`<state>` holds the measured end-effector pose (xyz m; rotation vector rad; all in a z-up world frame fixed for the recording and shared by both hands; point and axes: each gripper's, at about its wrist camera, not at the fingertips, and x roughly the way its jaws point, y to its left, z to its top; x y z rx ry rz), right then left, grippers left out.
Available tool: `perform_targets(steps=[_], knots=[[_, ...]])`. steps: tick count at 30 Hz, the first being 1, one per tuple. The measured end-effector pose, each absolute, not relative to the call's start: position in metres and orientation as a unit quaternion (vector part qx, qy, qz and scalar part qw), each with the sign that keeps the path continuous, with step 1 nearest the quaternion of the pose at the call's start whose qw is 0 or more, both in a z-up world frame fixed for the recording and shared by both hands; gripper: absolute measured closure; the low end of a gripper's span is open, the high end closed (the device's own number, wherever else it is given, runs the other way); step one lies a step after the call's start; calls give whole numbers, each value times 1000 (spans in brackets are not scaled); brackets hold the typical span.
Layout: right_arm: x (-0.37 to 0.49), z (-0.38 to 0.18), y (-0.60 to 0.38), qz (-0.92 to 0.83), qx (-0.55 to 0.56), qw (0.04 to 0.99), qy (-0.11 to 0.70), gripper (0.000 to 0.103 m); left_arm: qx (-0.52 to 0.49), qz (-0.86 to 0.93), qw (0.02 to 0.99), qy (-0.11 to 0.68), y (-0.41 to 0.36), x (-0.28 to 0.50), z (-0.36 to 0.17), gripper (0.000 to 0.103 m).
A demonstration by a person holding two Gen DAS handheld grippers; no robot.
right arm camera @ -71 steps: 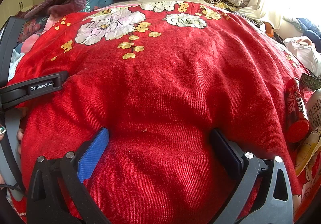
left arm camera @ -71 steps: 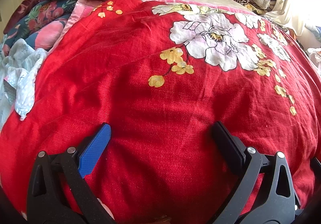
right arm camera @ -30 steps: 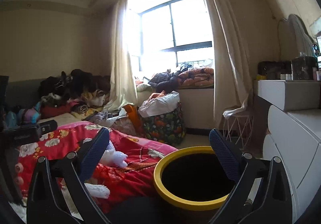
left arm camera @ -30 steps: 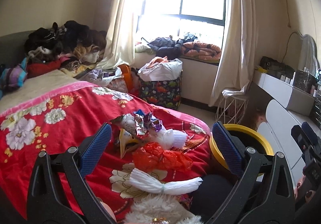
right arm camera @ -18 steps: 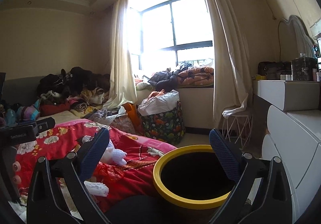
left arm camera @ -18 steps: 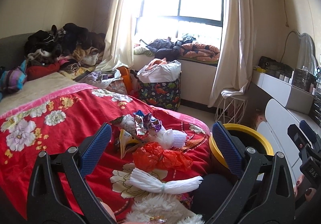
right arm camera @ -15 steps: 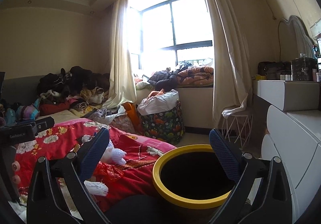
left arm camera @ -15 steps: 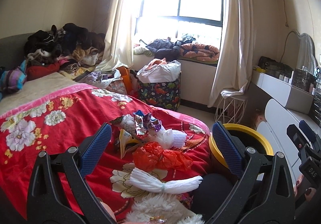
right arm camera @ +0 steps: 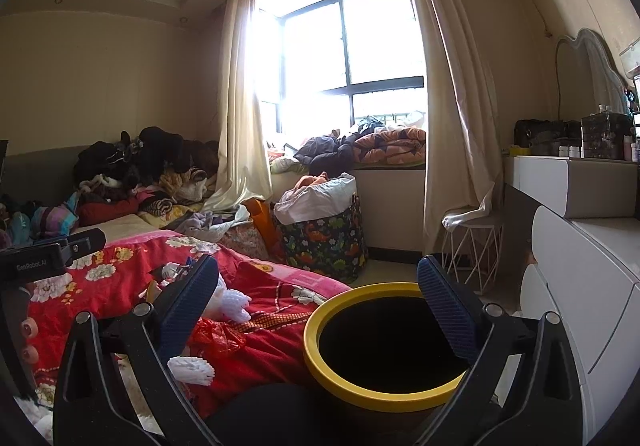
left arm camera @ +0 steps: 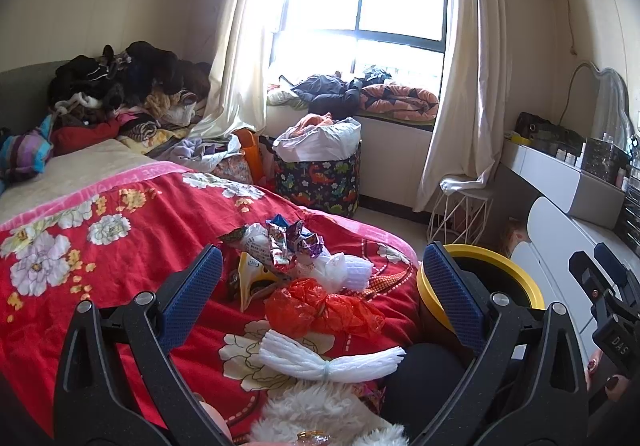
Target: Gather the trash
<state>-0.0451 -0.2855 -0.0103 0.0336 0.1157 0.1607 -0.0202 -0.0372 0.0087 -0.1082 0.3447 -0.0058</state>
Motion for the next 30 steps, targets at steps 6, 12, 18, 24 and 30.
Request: perform_targets(steps=[6,12,18,24,30], knots=[[-44,-10,-286,81,16,995,57,6,-53,-3,984,171,-37,-20,9,11],[-44,-10,-286,81,16,995,58,6,-54,-3,984,172,-37,-20,8,11],[-44,-10,-287,81,16,995,59,6,-54,-3,984,172,-37,-20,9,11],[-43,-11,-288,81,16,995,61,6,-54,-1,983,175,-36,-20,7,11],[-43,-11,-290,81,15,995,61,6,-55,-2,983,177,-36,-23,3,11]])
